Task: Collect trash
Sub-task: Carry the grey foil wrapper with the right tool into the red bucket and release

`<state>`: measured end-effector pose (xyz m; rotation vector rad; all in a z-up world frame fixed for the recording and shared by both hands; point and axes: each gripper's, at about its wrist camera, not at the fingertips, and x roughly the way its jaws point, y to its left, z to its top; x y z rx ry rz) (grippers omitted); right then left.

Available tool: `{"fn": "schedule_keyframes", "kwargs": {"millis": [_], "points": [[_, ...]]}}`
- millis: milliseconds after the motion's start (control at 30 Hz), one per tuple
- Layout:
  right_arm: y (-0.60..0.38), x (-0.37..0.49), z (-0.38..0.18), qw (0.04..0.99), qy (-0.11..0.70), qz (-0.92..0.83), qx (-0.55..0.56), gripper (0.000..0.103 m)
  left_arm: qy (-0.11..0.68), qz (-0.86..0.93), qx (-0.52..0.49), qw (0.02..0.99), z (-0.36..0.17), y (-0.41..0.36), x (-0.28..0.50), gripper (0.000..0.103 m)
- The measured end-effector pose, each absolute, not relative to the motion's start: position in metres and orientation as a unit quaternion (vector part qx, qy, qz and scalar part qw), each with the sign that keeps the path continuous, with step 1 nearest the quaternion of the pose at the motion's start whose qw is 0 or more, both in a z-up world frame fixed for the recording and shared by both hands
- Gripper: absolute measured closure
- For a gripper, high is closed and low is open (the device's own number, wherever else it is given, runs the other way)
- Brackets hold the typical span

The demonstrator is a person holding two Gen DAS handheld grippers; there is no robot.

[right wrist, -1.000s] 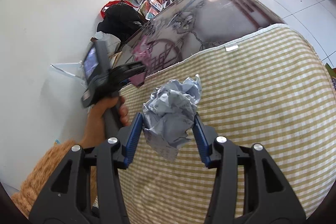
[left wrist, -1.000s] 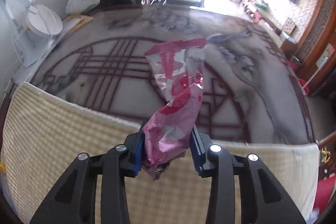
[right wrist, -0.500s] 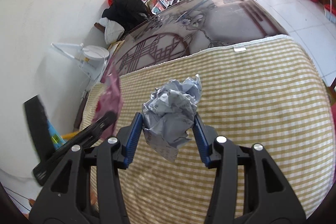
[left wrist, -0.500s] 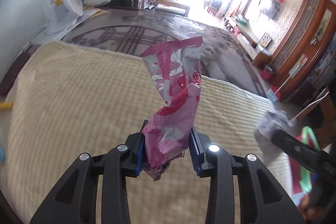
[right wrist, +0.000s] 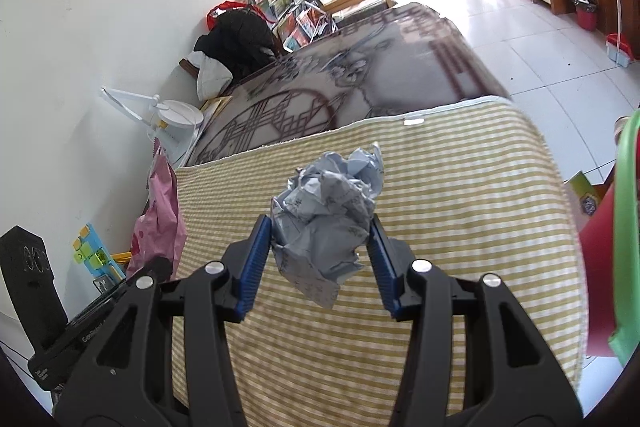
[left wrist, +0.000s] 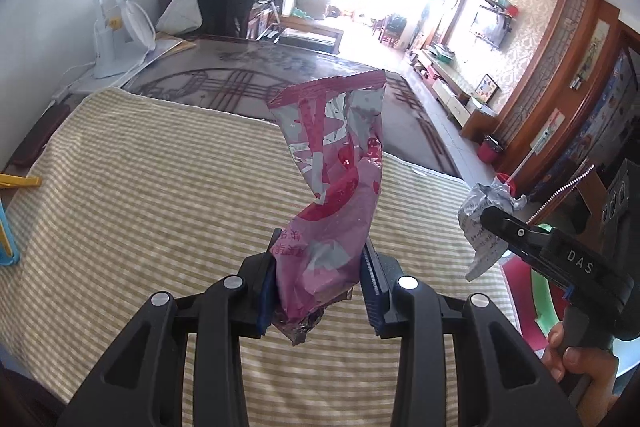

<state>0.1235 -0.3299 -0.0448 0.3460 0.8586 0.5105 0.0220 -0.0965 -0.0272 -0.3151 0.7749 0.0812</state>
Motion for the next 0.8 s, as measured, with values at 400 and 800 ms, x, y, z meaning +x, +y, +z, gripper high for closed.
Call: {"fn": "schedule_keyframes", "kwargs": {"millis": [400, 800], "points": [[-0.375, 0.112, -0.036, 0.879, 0.385, 0.218, 0.177, 0.056, 0.372, 0.016, -0.145, 0.917, -0.023, -0.128, 0.023, 0.069], [-0.552, 0.083, -0.009, 0.926, 0.297, -0.040, 0.229, 0.055, 0.391, -0.166, -0.136, 0.895, -0.016, -0.255, 0.069, 0.069]]}}
